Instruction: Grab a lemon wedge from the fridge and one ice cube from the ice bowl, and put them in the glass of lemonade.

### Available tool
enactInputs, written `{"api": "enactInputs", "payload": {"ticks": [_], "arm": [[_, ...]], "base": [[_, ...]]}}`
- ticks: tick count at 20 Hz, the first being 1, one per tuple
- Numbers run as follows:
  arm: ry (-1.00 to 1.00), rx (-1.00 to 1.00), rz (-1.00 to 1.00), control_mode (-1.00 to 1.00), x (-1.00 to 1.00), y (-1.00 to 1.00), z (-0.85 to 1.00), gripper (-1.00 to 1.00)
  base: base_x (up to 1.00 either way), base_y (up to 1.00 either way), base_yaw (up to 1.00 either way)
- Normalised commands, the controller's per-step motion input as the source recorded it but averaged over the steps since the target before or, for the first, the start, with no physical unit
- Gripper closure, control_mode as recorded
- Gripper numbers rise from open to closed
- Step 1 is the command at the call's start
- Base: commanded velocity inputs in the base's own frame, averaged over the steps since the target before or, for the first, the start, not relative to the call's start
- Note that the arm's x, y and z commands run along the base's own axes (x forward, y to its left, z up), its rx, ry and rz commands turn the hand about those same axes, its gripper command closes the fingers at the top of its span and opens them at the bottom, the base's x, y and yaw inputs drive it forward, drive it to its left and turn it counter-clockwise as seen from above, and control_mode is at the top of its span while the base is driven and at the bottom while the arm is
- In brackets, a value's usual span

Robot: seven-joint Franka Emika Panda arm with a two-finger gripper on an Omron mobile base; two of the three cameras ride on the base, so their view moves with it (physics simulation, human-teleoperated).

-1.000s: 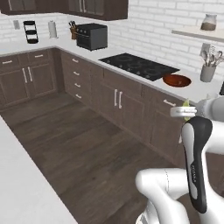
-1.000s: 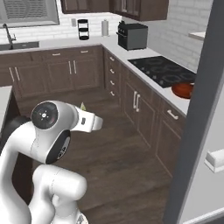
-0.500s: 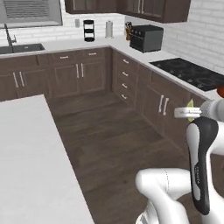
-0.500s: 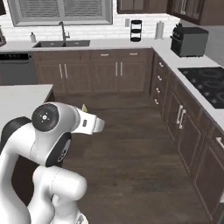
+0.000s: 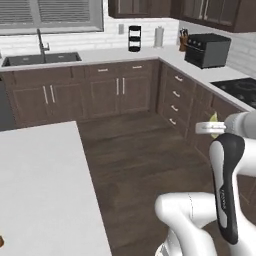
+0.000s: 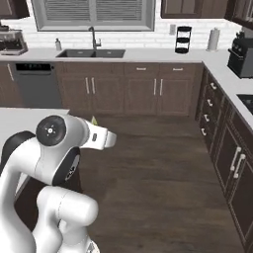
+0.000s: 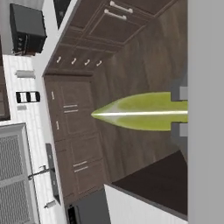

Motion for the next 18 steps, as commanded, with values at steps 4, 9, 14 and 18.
{"api": "enactInputs", "payload": {"ticks": [4, 9, 14, 18], "arm": [[0.00, 0.00, 0.00, 1.00, 0.00, 0.00, 0.00, 1.00], [0.00, 0.00, 0.00, 1.00, 0.00, 0.00, 0.00, 1.00], [0.00, 0.00, 0.00, 1.00, 0.00, 0.00, 0.00, 1.00], [0.00, 0.00, 0.00, 1.00, 0.00, 0.00, 0.00, 1.00]], "base": [[0.84, 0.00, -0.33], [0.37, -0.33, -0.44], [0.01, -0.72, -0.48], [0.07, -0.55, -0.55]]}}
